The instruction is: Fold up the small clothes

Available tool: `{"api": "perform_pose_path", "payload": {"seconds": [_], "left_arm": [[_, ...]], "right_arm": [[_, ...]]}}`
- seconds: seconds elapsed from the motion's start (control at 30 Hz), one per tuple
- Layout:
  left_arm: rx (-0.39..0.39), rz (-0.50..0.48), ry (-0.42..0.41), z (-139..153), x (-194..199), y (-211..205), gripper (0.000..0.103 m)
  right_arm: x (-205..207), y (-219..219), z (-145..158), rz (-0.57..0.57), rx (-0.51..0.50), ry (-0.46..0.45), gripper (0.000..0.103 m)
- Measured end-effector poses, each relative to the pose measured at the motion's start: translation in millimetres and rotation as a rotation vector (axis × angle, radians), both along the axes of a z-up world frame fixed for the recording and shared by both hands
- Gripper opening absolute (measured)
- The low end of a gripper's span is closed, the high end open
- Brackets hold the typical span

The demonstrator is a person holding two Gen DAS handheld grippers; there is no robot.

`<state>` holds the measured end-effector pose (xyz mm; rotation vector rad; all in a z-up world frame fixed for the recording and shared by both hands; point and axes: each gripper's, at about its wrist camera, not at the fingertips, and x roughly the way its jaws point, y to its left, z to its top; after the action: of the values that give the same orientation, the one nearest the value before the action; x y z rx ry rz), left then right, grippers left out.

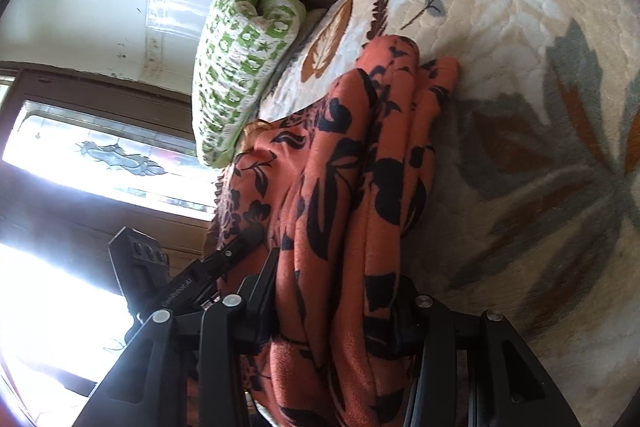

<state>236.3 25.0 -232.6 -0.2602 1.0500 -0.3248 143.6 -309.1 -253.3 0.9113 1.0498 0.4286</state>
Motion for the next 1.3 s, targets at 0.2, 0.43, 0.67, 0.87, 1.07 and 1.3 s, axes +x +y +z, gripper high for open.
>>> {"api": "perform_pose_path", "payload": {"seconds": [0.2, 0.43, 0.67, 0.87, 1.07, 1.3], "left_arm": [[0.006, 0.055, 0.044, -10, 6, 10, 0.077], [-0.025, 0.073, 0.098, -15, 8, 14, 0.085], [0.037, 0.053, 0.017, -16, 4, 6, 0.091], [0.07, 0.083, -0.068, -11, -8, 6, 0.091], [0.253, 0.105, -0.152, 17, -46, -6, 0.091], [0.302, 0.195, -0.238, 54, -101, 6, 0.091]], "right_arm": [[-1, -5, -15, -0.011, -0.035, 0.043, 0.049], [-2, -5, -19, -0.003, -0.058, 0.031, 0.051], [-9, 4, -14, -0.007, -0.113, -0.01, 0.051], [-32, 12, -2, -0.034, -0.211, -0.068, 0.059], [-73, -1, 32, -0.094, -0.269, -0.101, 0.07], [-122, -13, 60, -0.167, -0.224, -0.174, 0.07]]}}
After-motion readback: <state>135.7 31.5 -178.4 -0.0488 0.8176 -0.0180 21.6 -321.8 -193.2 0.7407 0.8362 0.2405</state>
